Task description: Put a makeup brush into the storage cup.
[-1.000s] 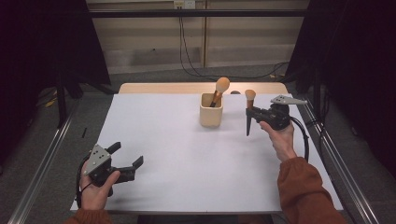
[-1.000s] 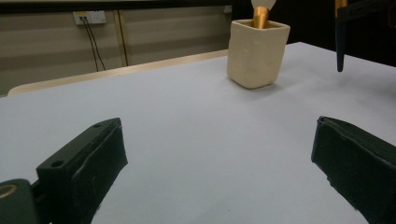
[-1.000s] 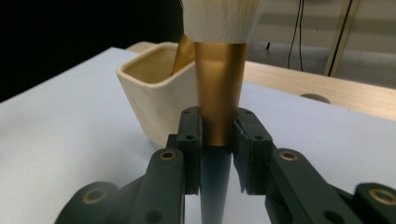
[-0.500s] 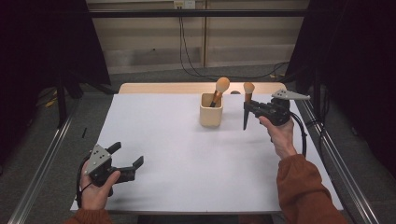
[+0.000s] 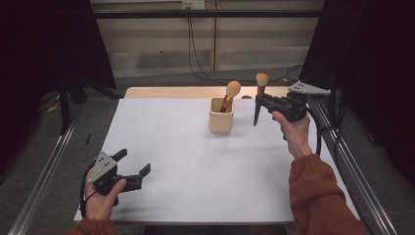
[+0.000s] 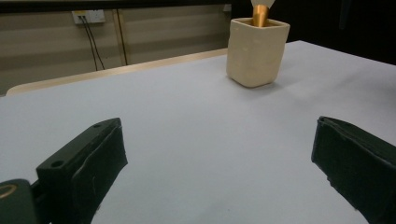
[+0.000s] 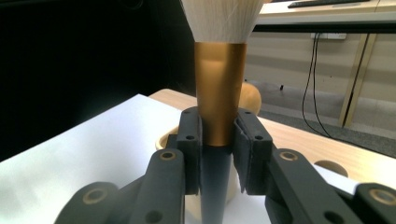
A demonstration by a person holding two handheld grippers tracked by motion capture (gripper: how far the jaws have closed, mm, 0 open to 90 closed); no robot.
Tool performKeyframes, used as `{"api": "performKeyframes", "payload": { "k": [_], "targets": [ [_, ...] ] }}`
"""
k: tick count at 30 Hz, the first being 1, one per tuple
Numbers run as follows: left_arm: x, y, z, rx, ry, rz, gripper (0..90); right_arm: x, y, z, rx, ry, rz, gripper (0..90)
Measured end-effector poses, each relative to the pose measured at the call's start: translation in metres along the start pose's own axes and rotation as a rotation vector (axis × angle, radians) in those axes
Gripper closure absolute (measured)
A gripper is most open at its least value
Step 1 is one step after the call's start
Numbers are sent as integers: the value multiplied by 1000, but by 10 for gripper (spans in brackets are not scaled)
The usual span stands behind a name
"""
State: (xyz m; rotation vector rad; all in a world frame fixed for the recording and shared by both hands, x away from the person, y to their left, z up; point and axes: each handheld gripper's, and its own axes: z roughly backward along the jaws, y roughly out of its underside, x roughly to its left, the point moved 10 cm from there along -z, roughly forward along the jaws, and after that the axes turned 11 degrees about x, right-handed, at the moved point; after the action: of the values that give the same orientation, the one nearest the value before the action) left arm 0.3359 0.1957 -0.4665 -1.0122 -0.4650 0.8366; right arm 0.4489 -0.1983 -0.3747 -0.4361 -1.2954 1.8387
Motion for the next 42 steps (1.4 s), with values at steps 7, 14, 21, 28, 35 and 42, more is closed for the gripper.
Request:
{"api": "performKeyframes", "payload": {
  "k": [7,14,21,28,35,42],
  "targets": [
    [0,0,0,-1,1,-1,27,4,-12,-1,-13,-6,2,744],
    [0,0,0,-3,0,7,27,8,-24,-4,-29,-15,7,744],
    [0,-2,-1,-8,-1,12,27,16,-37,-5,-46,-31,22,744],
    [1,-1,0,-10,-3,10,27,24,-48,-11,-52,-39,32,744],
    [0,-1,0,-10,-1,9,27,25,-60,-21,-63,-22,38,744],
    [-1,-1,0,-7,3,3,27,27,-66,-34,-53,-6,49,743]
  ]
}}
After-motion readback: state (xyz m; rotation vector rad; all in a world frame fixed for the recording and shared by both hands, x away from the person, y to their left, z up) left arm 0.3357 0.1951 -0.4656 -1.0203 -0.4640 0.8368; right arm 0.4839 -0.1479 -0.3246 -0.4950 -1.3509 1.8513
